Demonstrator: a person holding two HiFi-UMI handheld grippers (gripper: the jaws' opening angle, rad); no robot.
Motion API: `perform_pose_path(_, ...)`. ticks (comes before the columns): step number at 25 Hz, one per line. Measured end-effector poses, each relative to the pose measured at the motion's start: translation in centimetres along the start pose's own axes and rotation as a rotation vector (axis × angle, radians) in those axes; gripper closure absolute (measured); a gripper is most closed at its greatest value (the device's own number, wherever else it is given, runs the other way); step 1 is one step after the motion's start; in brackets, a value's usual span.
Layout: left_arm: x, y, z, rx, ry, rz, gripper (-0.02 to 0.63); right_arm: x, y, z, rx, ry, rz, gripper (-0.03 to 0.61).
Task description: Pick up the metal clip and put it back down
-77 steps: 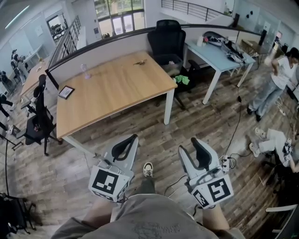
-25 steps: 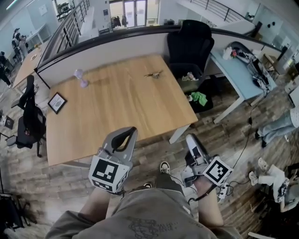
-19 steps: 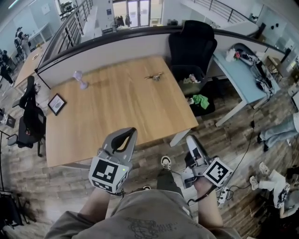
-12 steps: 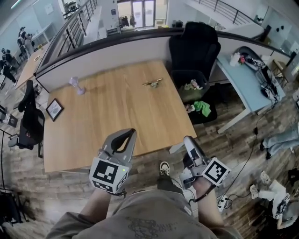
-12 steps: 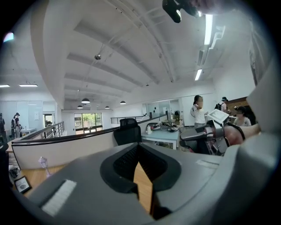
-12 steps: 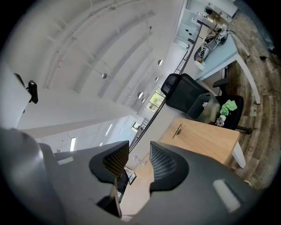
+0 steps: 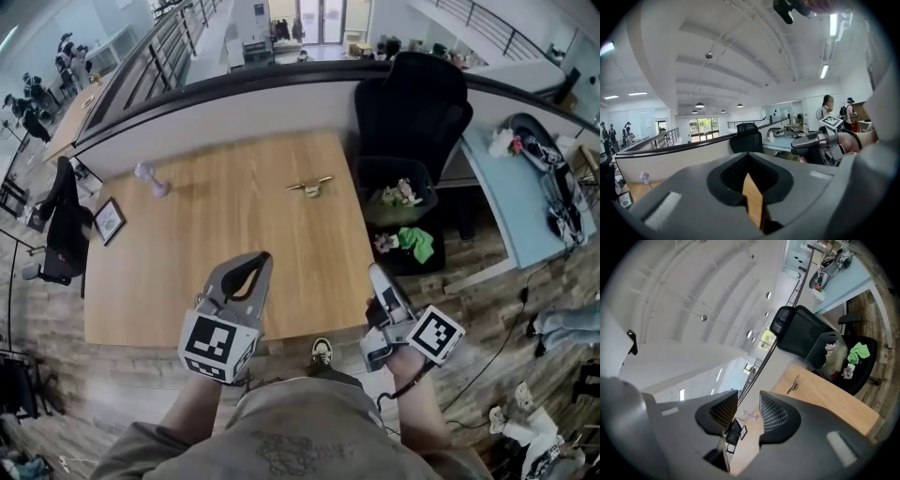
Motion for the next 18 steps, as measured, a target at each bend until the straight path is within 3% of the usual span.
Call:
perform_pose_path(9, -0.5, 1.6, 5.9, -0.091, 0.047, -0.009, 0.612, -4.9, -4.8, 6.8, -0.053, 0.090, 0.034, 0.425)
perform_pose_path(18, -0.5, 3.4, 6.7, -0.150, 0.054, -0.032, 0.612, -5.0, -6.2, 9.5, -0.011, 0.145, 0.094, 0.426)
Point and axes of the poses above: the fingertips, and each gripper's own axes: z forward along the fingers, y to its left, x out of its underside, the point moved 10 cm from there along -z, backward along the fingers, and after that the axes turned 1 degree about -x, right-handed, at the moved point
